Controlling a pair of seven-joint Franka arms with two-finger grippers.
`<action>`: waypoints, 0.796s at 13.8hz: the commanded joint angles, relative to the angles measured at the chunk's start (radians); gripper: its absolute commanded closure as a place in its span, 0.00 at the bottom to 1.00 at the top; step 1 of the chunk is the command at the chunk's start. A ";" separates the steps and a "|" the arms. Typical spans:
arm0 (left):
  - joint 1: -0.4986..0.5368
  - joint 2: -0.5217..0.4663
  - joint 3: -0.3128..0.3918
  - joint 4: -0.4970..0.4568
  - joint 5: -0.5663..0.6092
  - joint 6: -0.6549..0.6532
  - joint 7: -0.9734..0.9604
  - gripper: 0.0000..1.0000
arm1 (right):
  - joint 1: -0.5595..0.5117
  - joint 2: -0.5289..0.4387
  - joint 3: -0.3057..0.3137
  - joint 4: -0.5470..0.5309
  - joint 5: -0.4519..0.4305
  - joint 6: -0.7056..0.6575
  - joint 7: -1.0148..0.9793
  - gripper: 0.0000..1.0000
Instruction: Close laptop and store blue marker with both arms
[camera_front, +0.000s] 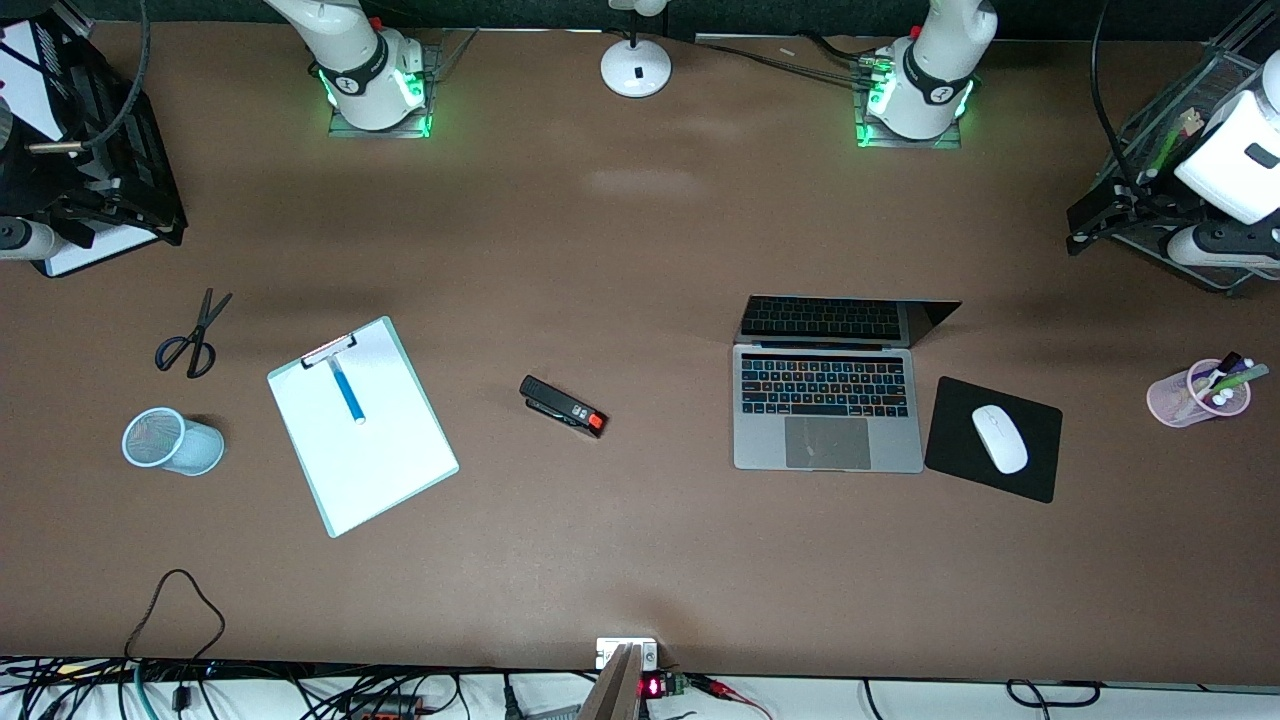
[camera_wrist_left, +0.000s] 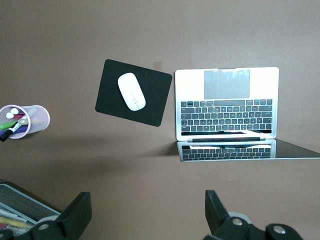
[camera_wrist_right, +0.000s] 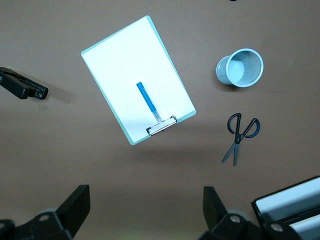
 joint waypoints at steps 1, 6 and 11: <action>0.001 -0.007 0.000 -0.002 -0.006 -0.026 0.013 0.00 | -0.011 -0.004 0.005 -0.012 0.015 0.004 0.013 0.00; 0.001 0.013 0.003 0.000 -0.012 -0.099 0.010 0.84 | -0.011 0.056 0.005 -0.022 0.007 0.040 0.005 0.00; 0.003 0.012 0.003 0.010 -0.019 -0.115 0.024 1.00 | -0.011 0.153 0.005 -0.034 -0.002 0.117 -0.022 0.00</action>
